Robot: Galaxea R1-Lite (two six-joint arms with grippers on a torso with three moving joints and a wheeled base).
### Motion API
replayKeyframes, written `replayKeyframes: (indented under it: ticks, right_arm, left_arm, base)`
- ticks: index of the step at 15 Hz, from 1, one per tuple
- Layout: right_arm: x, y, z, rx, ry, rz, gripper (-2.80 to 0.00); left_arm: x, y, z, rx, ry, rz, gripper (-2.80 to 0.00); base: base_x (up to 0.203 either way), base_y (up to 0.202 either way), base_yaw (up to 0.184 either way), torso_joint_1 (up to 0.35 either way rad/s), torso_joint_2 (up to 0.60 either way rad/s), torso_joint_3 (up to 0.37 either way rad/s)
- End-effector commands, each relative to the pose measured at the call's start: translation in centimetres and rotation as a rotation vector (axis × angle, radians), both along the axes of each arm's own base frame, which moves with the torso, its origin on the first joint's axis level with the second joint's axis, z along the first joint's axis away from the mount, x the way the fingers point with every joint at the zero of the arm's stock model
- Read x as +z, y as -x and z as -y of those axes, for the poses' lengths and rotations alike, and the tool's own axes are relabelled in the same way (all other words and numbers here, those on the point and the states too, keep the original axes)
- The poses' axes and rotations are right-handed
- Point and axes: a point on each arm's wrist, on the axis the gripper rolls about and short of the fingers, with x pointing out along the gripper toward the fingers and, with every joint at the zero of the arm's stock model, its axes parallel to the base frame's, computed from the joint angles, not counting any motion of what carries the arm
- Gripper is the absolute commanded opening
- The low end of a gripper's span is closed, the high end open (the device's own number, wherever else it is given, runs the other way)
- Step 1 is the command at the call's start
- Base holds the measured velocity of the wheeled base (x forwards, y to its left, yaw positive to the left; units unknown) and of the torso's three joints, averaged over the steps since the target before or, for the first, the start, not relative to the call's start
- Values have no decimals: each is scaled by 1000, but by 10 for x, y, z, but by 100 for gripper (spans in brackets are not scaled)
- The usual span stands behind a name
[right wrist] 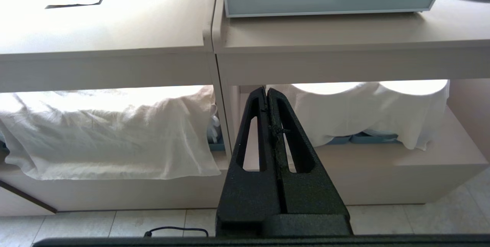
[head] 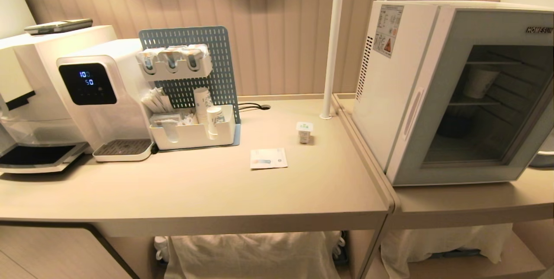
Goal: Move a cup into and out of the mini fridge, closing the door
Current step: Open the freezer door
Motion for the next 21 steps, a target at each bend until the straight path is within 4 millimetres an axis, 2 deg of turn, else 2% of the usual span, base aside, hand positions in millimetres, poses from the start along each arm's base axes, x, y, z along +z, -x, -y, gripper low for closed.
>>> replayKeyframes:
  ticks: [1, 12, 21]
  right_arm:
    - [0, 0, 0, 1, 0, -3, -280]
    - [0, 0, 0, 1, 0, -3, -280]
    - [0, 0, 0, 1, 0, -3, -280]
  left_arm:
    - [0, 0, 0, 0, -1, 0, -280]
    - [0, 0, 0, 0, -5, 1, -280]
    - [0, 0, 0, 0, -7, 2, -280]
  base:
    - [0, 0, 0, 0, 0, 0]
    - [0, -5, 0, 0, 0, 0]
    - [0, -179, -2, 2, 3, 1]
